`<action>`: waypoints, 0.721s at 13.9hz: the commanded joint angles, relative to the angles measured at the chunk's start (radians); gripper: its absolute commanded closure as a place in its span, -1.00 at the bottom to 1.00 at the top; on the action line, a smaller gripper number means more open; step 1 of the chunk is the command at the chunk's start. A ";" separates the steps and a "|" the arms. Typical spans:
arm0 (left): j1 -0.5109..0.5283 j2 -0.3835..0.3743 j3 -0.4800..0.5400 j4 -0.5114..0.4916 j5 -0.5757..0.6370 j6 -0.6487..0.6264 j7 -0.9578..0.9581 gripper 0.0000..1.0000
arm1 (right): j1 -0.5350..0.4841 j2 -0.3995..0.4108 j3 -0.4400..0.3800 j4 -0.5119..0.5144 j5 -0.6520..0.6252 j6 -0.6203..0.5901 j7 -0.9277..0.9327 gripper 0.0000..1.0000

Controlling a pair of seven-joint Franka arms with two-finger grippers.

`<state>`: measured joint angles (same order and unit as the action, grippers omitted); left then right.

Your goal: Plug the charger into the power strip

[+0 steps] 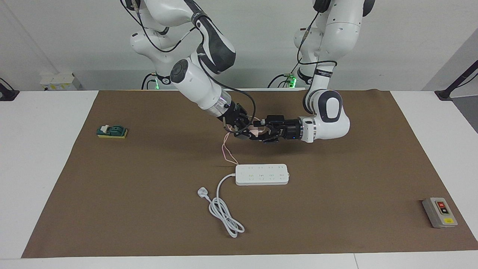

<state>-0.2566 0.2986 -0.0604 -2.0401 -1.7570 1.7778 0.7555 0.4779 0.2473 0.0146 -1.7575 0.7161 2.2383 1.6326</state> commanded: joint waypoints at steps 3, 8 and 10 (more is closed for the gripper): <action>-0.018 -0.024 0.011 -0.025 -0.029 0.023 0.016 -0.90 | -0.013 -0.002 0.007 0.000 -0.015 -0.009 -0.011 1.00; -0.020 -0.049 0.011 -0.046 -0.029 0.023 0.025 -0.90 | -0.013 -0.002 0.007 0.000 -0.015 -0.009 -0.011 1.00; -0.018 -0.061 0.013 -0.060 -0.029 0.023 0.031 -0.91 | -0.013 -0.002 0.007 0.000 -0.015 -0.009 -0.011 1.00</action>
<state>-0.2575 0.2867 -0.0602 -2.0465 -1.7602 1.7788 0.7645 0.4777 0.2473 0.0146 -1.7575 0.7161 2.2383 1.6326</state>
